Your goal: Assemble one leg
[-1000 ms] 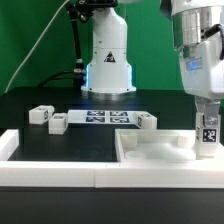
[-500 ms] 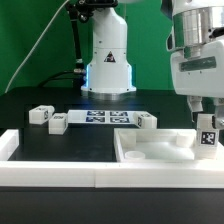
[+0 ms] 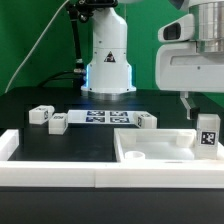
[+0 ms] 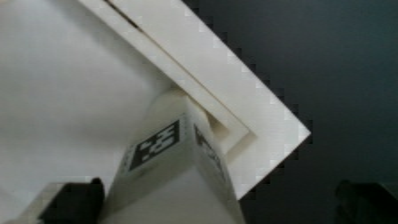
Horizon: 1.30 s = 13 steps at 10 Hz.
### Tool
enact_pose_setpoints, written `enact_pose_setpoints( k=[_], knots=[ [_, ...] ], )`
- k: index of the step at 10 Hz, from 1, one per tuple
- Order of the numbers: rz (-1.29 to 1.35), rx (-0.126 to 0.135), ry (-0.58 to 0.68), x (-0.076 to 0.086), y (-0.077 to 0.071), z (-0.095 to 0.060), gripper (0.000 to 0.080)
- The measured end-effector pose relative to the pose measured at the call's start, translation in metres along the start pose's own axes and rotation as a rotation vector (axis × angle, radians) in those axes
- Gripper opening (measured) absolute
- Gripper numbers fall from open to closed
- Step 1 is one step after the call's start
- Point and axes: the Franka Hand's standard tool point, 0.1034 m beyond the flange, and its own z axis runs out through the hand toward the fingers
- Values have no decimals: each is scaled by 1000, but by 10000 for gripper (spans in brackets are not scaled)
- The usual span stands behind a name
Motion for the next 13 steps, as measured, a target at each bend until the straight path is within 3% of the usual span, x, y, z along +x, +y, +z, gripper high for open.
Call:
enact_pose_setpoints(
  k=[4,6,7,8,9,10,13],
  knots=[
    [-356,-9,8,10,11,1,649],
    [-367,-10,11,11,14,3,649],
    [-367,-10,11,11,14,3,500],
    [-367,-10,11,11,14,3,500],
    [-367,-10,11,11,14,3,362],
    [-367,-10,11,11,14,3,290],
    [-288,-7,10,11,13,3,290]
  ],
)
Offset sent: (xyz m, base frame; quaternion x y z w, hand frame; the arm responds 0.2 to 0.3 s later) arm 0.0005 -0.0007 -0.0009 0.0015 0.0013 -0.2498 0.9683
